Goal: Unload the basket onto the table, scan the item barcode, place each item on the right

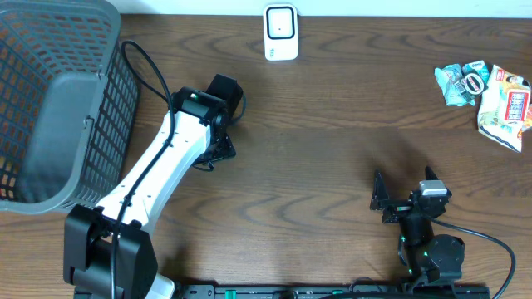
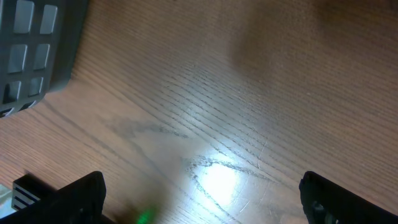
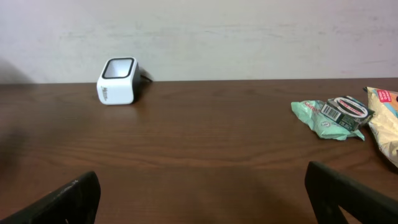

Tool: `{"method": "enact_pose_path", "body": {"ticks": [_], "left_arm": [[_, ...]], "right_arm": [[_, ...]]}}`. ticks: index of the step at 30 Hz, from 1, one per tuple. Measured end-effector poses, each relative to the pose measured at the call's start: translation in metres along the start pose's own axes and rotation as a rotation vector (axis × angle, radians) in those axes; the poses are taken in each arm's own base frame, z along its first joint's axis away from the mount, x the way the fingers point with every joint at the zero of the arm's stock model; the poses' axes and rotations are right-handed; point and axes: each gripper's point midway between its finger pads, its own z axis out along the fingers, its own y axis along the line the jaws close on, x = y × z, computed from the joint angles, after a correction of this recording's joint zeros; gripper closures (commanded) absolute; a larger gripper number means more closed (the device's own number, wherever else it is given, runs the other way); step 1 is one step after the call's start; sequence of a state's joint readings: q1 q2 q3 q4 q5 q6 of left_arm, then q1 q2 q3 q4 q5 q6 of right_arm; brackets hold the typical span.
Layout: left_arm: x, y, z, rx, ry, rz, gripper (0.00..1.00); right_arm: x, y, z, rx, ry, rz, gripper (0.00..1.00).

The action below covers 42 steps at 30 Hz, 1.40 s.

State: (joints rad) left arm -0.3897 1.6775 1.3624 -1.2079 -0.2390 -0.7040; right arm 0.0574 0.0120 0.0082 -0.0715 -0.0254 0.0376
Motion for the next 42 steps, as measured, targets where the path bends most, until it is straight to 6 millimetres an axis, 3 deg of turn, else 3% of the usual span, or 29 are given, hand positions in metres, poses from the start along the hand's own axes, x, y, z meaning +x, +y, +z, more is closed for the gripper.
{"method": "enact_pose_path", "body": {"ticks": [18,22,28,35,42], "left_arm": [[0.000,0.000,0.000,0.000,0.000,0.000,0.02],[0.010,0.008,0.000,-0.030,0.041,0.016,0.02],[0.016,0.004,-0.001,-0.003,0.076,0.017,0.02],[0.005,-0.016,-0.007,0.135,-0.026,0.016,0.02],[0.005,-0.041,-0.011,0.359,-0.169,0.155,0.02]], "right_arm": [[0.000,0.000,0.000,0.000,0.000,0.000,0.01],[0.000,0.000,0.000,0.000,0.000,0.000,0.01],[0.000,0.000,0.000,0.000,0.000,0.000,0.01],[0.000,0.000,0.000,0.000,-0.001,0.000,0.01],[0.000,0.000,0.000,0.002,-0.001,0.000,0.01]]}}
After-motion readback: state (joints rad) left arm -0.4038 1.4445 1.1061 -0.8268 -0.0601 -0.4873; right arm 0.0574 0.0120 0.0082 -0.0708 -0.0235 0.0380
